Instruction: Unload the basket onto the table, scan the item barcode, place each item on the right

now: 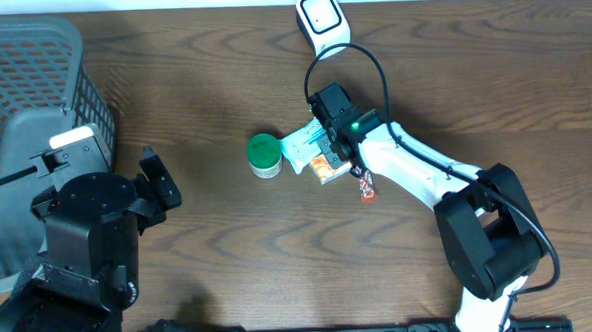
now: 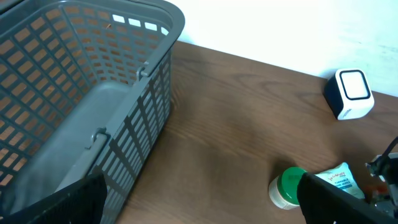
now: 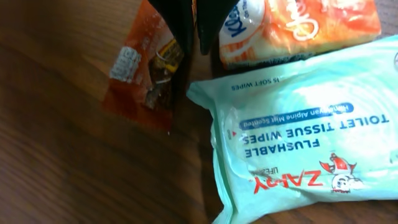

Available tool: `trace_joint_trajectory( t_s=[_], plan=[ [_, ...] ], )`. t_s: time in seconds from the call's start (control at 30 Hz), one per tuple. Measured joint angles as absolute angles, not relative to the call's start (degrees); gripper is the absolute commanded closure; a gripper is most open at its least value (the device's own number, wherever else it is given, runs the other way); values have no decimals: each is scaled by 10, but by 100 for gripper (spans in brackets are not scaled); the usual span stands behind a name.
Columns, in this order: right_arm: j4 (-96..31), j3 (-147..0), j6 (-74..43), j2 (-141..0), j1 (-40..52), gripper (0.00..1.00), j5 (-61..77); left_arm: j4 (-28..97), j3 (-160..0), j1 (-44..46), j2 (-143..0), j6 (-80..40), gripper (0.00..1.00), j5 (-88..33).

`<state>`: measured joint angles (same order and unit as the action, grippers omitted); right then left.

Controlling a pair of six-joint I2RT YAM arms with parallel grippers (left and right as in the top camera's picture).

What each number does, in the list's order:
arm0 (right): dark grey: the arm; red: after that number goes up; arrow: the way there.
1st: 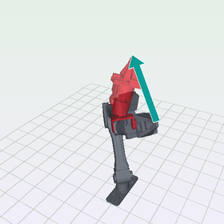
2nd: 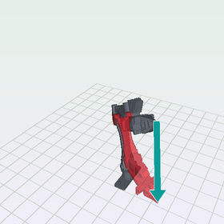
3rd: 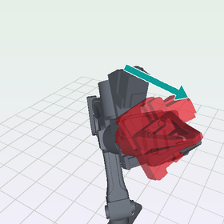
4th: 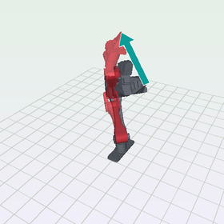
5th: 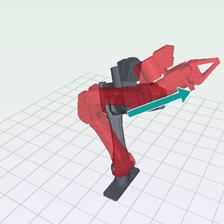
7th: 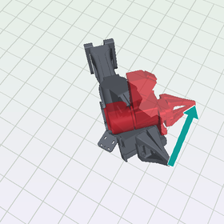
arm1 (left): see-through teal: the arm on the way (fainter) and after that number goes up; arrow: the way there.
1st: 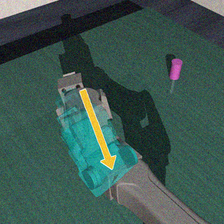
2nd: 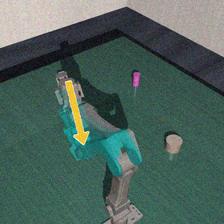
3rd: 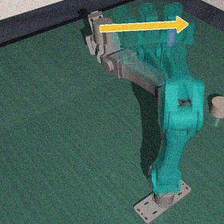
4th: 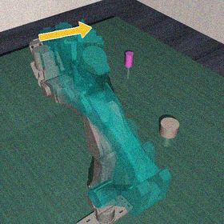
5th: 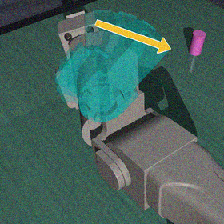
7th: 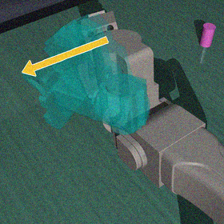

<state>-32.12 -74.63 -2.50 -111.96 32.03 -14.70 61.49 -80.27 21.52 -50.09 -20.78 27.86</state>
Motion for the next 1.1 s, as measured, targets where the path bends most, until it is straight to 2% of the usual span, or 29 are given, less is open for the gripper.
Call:
trace_joint_trajectory(
  t_s=[0.27, 0.57, 0.97, 1.1],
  plan=[
    [-338, -745, 3, -1150, 325, 99, -72, 615, -803, 215, -501, -208, 2, 279],
    [-372, -749, 10, -1150, 387, 99, -46, 615, -803, 215, -501, -208, 2, 279],
    [-582, -917, -65, -1150, 385, 99, -133, 615, -803, 215, -501, -208, 2, 279],
    [-622, -927, -75, -1150, 372, 99, -165, 615, -803, 215, -501, -208, 2, 279]
  ],
)
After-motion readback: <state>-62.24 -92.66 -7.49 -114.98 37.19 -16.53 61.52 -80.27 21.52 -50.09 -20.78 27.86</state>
